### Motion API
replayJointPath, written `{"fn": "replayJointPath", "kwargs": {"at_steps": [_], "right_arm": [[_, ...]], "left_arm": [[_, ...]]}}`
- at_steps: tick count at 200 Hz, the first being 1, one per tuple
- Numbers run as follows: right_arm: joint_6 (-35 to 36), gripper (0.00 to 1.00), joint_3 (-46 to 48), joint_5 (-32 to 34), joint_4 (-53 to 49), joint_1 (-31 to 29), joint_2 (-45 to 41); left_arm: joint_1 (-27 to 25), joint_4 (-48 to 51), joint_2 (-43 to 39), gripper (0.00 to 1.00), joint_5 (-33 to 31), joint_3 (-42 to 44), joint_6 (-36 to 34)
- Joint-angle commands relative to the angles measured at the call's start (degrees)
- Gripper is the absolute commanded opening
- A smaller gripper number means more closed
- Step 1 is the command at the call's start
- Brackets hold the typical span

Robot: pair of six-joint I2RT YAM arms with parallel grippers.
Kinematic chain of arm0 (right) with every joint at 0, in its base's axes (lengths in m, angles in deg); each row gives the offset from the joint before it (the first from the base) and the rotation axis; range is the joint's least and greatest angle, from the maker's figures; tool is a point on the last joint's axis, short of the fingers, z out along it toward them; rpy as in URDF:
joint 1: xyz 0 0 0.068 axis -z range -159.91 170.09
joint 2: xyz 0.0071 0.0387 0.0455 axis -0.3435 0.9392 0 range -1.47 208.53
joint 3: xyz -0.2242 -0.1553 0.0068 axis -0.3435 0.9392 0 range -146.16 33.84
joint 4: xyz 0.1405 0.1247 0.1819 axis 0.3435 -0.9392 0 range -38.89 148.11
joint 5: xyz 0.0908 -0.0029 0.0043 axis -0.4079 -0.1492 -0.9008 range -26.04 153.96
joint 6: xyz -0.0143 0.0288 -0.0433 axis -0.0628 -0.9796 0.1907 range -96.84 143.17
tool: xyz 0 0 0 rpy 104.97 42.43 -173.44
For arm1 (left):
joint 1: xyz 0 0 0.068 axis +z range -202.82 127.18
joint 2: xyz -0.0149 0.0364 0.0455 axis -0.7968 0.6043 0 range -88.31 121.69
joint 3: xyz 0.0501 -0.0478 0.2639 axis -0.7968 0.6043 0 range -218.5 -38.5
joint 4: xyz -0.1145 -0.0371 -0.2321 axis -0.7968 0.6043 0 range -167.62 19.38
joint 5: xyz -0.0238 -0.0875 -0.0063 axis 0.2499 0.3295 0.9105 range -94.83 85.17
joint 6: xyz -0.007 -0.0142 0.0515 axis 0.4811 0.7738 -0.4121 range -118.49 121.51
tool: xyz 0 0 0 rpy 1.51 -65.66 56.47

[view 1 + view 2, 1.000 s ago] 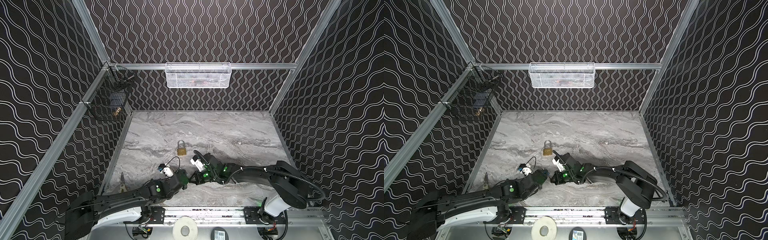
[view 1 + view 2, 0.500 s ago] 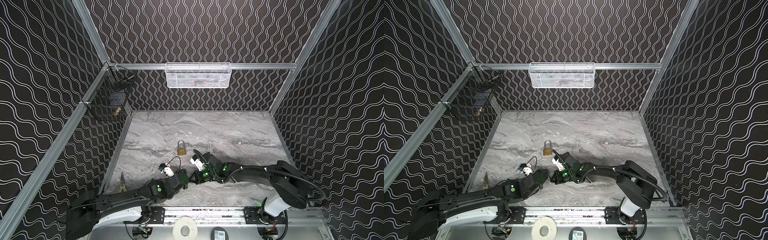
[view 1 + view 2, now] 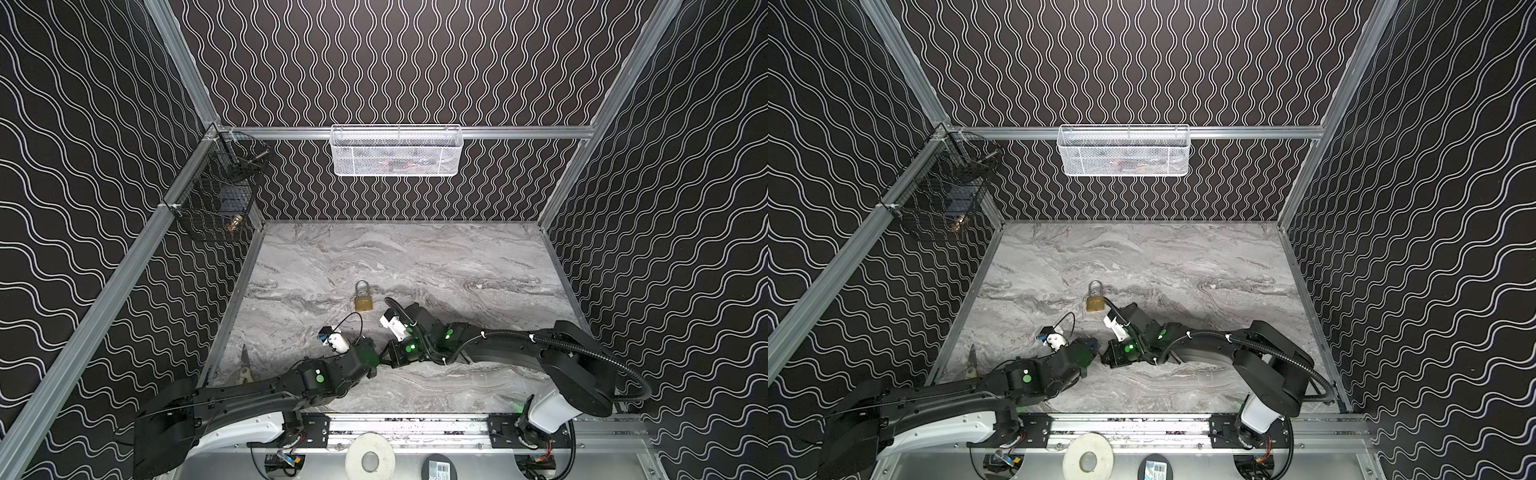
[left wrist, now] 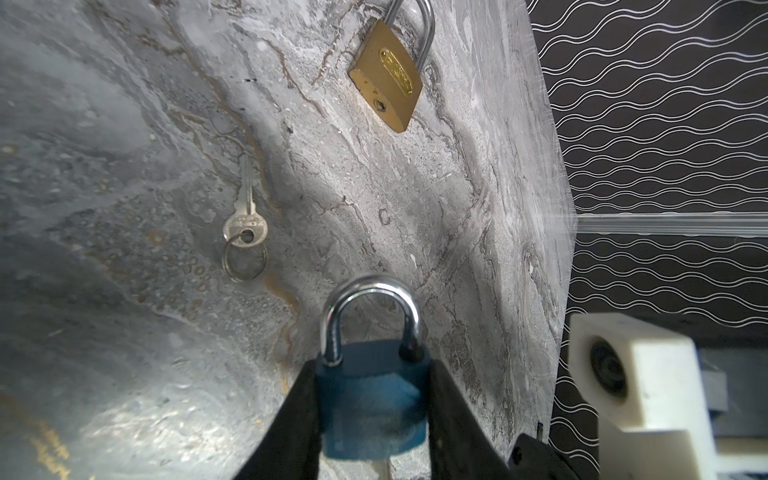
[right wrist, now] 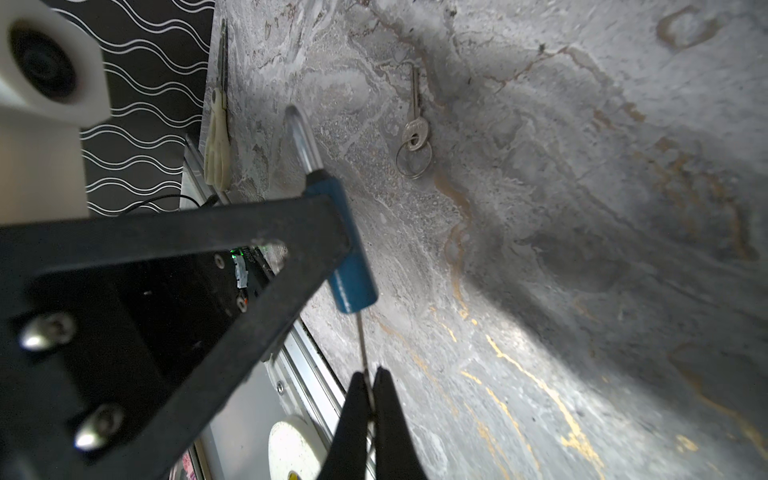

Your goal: Unlock with the key

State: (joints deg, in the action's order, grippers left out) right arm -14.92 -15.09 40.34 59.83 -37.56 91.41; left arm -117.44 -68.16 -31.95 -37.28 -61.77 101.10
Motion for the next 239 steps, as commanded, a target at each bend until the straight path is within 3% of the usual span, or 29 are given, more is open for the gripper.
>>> {"fn": "replayJointPath", "kwargs": {"at_steps": [1, 74, 133, 182, 239], "right_arm": [[1.3, 0.00, -0.6, 0.7, 3.6, 0.4, -0.7], [0.3, 0.00, 0.1, -0.1, 5.1, 0.5, -1.3], [-2.3, 0.00, 0.6, -1.0, 8.4, -1.0, -0.1], [-4.6, 0.00, 1.2, -4.7, 12.1, -0.1, 1.0], [-10.4, 0.00, 5.2, -11.9, 23.4, 2.8, 0.8]], "left_arm": [[-0.1, 0.9, 0.1, 0.19, 2.7, -0.6, -1.1], [-0.1, 1.0, 0.2, 0.19, 2.7, -0.7, -1.2], [-0.1, -6.0, -0.4, 0.19, 1.3, 0.9, -2.5], [-0.1, -7.6, 0.3, 0.19, 2.6, 1.2, -4.3], [0.0, -10.1, 1.3, 0.19, 3.5, 1.7, -5.5]]}}
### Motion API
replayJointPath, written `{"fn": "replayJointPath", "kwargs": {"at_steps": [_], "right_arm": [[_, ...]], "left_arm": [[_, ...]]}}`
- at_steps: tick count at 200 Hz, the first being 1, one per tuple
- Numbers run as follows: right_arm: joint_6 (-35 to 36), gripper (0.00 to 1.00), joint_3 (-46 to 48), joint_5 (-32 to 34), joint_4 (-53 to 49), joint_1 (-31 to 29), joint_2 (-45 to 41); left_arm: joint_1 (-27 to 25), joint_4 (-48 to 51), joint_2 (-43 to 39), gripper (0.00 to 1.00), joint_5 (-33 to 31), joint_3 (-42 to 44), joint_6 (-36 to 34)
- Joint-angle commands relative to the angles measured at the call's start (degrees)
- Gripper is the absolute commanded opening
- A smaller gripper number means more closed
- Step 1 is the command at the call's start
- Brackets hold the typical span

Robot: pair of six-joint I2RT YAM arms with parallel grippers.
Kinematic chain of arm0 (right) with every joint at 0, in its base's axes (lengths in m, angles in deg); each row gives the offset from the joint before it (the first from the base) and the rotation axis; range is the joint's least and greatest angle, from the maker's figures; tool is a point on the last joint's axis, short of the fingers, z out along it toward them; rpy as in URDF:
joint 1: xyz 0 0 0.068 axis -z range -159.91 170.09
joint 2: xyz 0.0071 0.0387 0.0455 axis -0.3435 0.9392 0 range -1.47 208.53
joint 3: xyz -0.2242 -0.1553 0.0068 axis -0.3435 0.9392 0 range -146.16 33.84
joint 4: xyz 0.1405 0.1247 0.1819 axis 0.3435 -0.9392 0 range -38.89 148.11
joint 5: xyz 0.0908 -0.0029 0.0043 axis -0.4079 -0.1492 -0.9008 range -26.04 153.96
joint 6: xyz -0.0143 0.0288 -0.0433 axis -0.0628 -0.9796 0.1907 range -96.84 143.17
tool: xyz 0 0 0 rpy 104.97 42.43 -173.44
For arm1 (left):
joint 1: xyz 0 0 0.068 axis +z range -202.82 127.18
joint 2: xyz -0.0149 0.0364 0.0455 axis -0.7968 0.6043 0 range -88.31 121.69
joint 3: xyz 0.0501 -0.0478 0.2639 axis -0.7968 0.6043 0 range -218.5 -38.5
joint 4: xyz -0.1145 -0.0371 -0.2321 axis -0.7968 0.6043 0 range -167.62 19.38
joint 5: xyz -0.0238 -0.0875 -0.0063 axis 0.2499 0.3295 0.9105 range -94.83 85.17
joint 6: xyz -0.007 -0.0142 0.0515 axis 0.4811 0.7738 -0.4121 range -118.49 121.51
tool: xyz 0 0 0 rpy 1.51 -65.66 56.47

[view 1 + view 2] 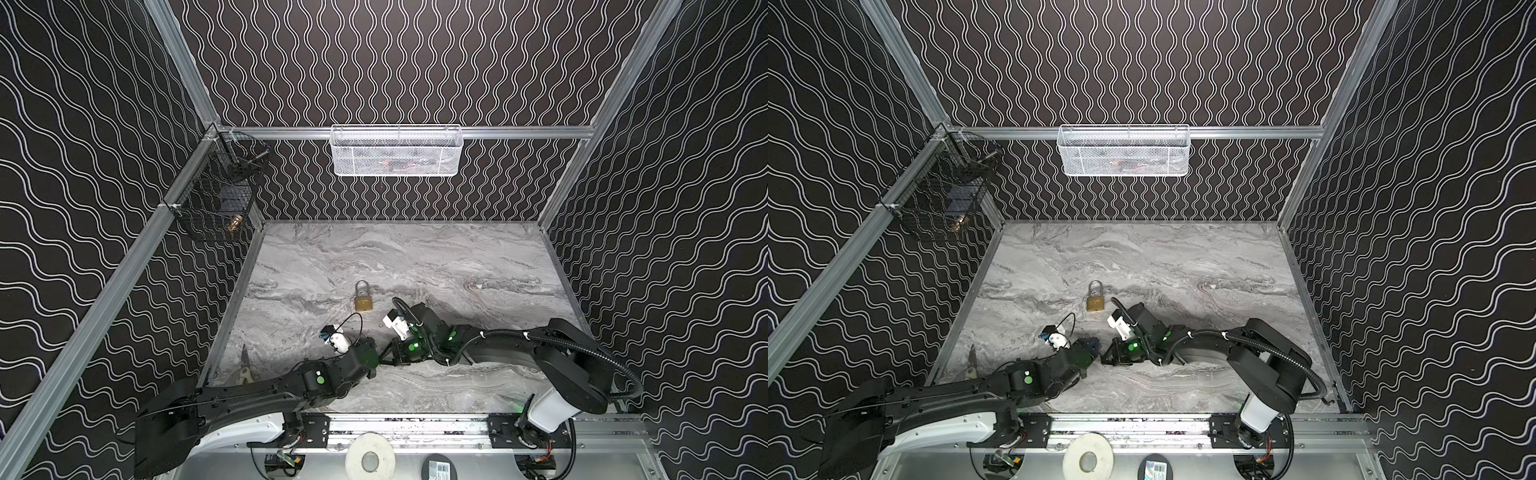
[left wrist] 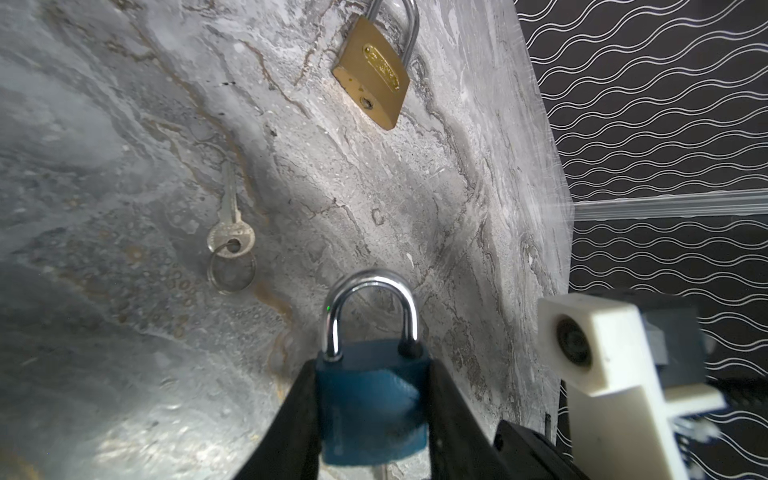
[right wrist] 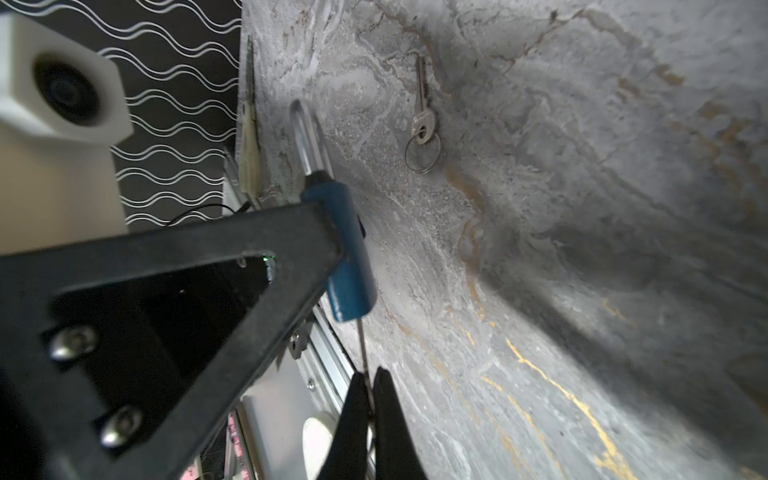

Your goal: Unlock with the key

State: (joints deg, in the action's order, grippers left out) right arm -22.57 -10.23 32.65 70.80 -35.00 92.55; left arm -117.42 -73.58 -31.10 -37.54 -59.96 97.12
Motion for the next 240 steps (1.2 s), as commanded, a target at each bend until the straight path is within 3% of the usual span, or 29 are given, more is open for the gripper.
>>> {"fn": "replayJointPath", "kwargs": {"at_steps": [1, 27, 57, 83, 154, 240], "right_arm": [[-2.8, 0.00, 0.4, -4.3, 12.6, 0.2, -0.4], [-1.8, 0.00, -0.3, -3.8, 11.1, 0.2, -0.5], [2.9, 0.00, -2.8, 3.9, 0.1, -0.1, -1.9], [2.0, 0.00, -2.4, 8.0, -3.0, 0.0, -2.5], [-1.8, 0.00, -2.2, 7.8, -1.9, 0.1, -0.2], [-7.1, 0.00, -0.7, 1.3, 8.9, 1.8, 1.8]], "left_arm": [[-0.1, -4.7, 0.4, 0.19, 3.8, 0.0, -1.6], [0.0, -5.9, 0.9, 0.19, 4.1, 0.2, -1.7], [-0.1, -6.0, 0.7, 0.19, 3.8, 0.1, -1.7], [-0.1, -3.9, -0.2, 0.19, 3.0, -0.5, -1.9], [-0.1, -5.2, 0.9, 0.19, 2.4, -0.2, -1.7], [-0.2, -10.3, 3.0, 0.17, 3.1, 0.0, -4.3]]}}
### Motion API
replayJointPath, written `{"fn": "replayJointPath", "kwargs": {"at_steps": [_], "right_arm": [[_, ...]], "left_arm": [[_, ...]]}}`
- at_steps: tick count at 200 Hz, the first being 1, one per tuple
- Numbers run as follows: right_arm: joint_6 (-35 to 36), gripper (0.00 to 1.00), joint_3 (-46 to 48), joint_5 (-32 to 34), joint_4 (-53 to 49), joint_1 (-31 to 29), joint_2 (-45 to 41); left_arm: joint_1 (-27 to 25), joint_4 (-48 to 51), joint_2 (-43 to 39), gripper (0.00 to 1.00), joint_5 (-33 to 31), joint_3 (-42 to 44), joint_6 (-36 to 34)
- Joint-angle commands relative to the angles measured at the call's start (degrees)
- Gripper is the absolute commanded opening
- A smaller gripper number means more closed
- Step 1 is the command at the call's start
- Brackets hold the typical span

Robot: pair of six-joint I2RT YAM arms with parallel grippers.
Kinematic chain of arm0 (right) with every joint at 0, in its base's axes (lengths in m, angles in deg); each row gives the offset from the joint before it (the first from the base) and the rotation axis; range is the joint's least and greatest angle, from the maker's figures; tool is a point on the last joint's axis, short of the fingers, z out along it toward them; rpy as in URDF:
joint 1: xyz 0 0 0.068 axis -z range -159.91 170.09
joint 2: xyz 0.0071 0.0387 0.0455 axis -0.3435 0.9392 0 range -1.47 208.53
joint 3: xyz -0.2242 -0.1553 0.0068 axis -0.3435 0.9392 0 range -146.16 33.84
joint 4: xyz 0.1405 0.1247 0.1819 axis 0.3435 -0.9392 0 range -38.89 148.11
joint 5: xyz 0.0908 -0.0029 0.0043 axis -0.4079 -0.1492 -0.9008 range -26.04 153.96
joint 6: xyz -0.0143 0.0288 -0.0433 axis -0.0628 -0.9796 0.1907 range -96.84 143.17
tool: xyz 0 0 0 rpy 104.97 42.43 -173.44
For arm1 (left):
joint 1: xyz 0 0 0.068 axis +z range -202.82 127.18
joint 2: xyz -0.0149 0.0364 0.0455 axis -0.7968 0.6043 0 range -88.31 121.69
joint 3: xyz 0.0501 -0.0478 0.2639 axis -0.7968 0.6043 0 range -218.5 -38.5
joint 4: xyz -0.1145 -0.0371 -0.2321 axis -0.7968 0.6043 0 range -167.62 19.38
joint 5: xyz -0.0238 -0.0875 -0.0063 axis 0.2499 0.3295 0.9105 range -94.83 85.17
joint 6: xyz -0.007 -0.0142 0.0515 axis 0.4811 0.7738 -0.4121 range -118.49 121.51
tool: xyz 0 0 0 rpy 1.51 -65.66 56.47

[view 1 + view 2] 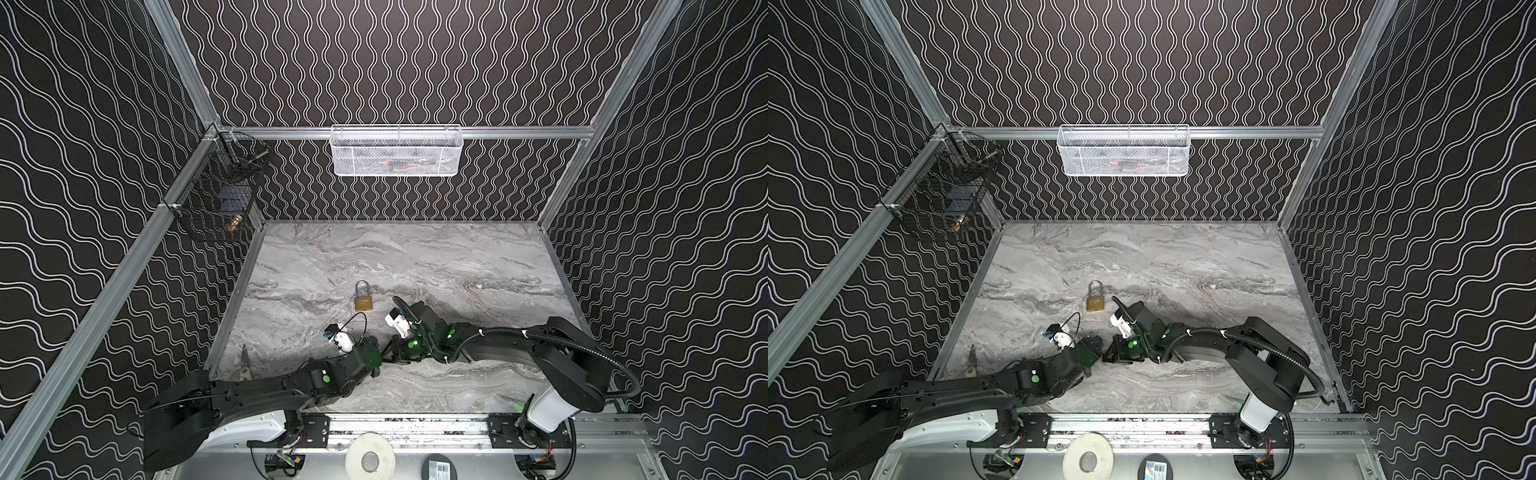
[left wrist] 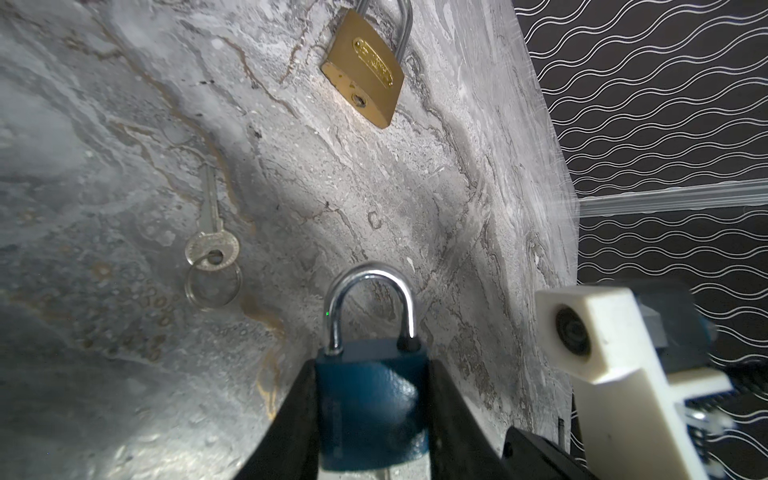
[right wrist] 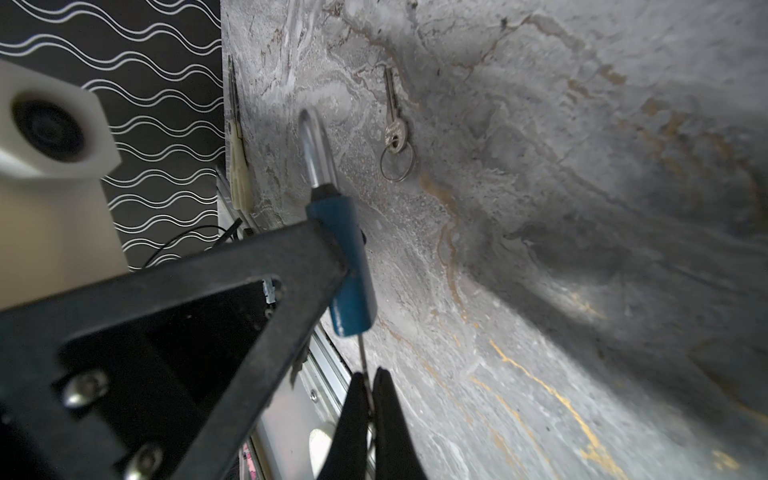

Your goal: Unlock with the key

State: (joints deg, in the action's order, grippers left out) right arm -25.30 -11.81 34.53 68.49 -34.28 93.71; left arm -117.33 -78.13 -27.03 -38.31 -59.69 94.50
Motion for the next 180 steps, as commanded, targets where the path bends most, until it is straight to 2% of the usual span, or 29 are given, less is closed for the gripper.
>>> {"fn": "replayJointPath", "kwargs": {"at_steps": [1, 39, 74, 96, 106, 133, 180], "right_arm": [[-4.5, 0.00, 1.0, -0.7, 11.5, 1.2, 0.6], [-10.0, 0.00, 4.7, -1.7, 18.5, 3.1, 1.1], [-8.5, 0.00, 4.0, -0.3, 16.8, 2.6, 1.0], [-9.5, 0.00, 5.1, -2.4, 21.4, 2.5, 1.8], [-9.2, 0.00, 4.6, -3.1, 20.5, 2.5, 2.4], [-8.1, 0.00, 4.2, 2.7, 12.7, 2.8, 0.7], [-11.9, 0.00, 8.0, 2.3, 15.0, 4.7, -0.3]], "left_arm": [[-0.3, -5.8, -1.2, 0.17, 3.8, -0.3, -1.7], [-0.4, -8.5, -1.4, 0.17, 3.1, 1.9, -1.7], [-0.4, -13.2, 2.5, 0.17, 3.0, 2.0, -2.3], [-0.4, -18.1, 4.6, 0.16, 2.4, 2.3, -3.8], [-0.4, -18.5, 5.0, 0.16, 2.4, 1.9, -4.3], [-0.7, -15.5, 4.0, 0.16, 2.4, 1.1, -4.4], [-1.9, -17.7, 3.6, 0.16, 0.6, 3.0, -5.1]]}}
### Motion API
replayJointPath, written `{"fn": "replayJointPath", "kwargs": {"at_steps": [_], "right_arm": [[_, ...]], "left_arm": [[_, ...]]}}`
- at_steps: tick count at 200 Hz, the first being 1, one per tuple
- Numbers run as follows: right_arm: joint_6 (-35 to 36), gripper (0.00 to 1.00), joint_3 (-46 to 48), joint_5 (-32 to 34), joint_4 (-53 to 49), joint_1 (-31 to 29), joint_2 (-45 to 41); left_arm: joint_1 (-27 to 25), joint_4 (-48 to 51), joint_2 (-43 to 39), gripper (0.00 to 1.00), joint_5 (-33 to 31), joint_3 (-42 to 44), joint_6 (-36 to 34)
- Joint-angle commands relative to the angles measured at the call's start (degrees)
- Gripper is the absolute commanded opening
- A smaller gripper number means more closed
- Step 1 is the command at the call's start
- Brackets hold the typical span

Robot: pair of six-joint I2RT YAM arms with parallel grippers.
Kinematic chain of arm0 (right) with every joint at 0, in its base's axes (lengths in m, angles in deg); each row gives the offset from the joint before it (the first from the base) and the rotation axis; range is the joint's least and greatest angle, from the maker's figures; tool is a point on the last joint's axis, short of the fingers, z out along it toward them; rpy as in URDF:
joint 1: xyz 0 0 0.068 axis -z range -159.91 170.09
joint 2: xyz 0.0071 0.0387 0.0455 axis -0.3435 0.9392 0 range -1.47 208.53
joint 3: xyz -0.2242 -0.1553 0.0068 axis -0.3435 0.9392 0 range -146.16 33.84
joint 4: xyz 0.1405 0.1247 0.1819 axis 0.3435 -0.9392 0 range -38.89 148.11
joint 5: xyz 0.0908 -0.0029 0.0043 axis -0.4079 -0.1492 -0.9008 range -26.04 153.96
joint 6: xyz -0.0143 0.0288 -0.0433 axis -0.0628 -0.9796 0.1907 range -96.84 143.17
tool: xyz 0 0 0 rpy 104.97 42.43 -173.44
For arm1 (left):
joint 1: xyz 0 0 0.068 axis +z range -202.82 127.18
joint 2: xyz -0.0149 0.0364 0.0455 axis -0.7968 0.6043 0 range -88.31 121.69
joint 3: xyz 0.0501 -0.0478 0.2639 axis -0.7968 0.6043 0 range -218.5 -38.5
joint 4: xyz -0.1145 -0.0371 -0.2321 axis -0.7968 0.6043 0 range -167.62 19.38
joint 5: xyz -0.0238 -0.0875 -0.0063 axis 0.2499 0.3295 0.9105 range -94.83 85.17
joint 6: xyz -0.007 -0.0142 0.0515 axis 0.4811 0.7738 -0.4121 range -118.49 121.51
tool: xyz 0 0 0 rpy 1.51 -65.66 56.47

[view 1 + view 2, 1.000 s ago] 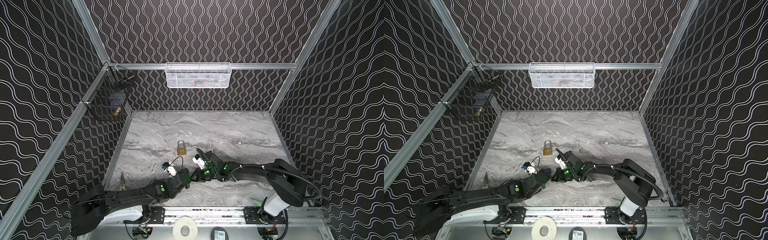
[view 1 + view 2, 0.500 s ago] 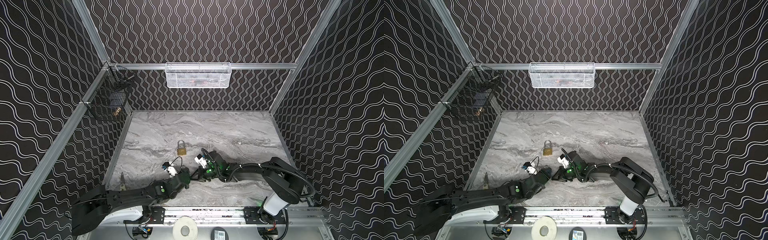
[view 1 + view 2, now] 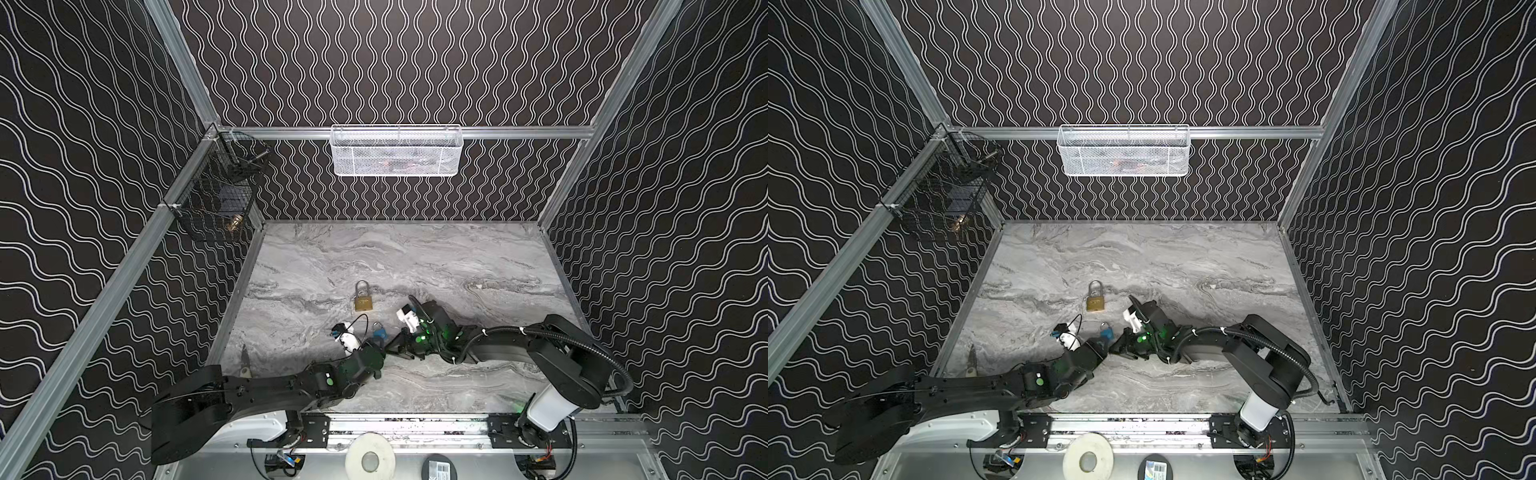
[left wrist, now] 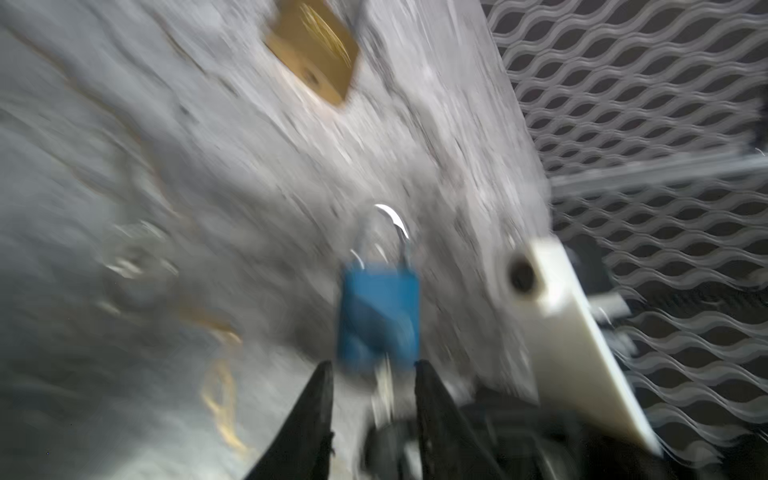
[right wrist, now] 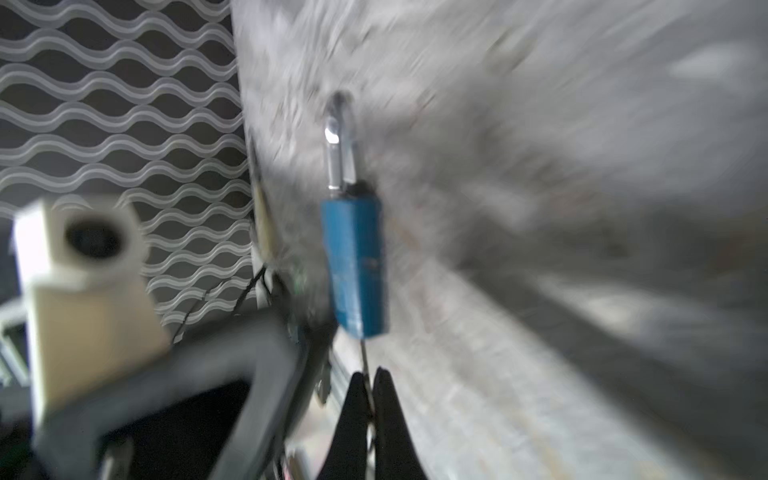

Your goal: Unlock with the key

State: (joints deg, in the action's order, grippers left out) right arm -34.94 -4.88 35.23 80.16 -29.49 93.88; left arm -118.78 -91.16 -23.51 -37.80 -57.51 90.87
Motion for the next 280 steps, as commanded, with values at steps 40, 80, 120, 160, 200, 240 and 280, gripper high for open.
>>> {"fn": "replayJointPath", "kwargs": {"at_steps": [40, 80, 120, 160, 200, 240, 280], "right_arm": [[-2.3, 0.00, 2.8, -0.2, 6.5, 0.1, 0.2], [-0.5, 0.00, 6.2, 0.1, 9.8, 0.4, -1.9], [3.1, 0.00, 9.7, -1.0, 18.3, 1.0, -5.6], [4.0, 0.00, 12.4, -1.9, 27.6, 1.6, -9.3], [5.8, 0.00, 11.8, -1.5, 25.1, 1.7, -12.2], [5.4, 0.00, 11.5, -2.1, 25.2, 1.7, -11.8], [4.9, 0.00, 11.0, -3.1, 25.9, 1.7, -11.0]], "left_arm": [[-0.9, -8.8, 2.7, 0.16, -0.6, 1.7, -1.3], [-0.3, 4.3, -7.6, 0.38, -2.6, 0.7, -3.6], [9.2, -3.9, -15.5, 0.79, 13.1, 7.0, -16.2], [17.3, -29.6, -7.3, 0.82, 31.9, 11.4, -26.6], [17.4, -40.5, -2.8, 0.81, 33.8, 9.4, -31.0], [17.8, -43.4, -0.9, 0.79, 34.1, 9.1, -31.1], [18.2, -46.7, -0.8, 0.70, 32.4, 10.8, -29.9]]}}
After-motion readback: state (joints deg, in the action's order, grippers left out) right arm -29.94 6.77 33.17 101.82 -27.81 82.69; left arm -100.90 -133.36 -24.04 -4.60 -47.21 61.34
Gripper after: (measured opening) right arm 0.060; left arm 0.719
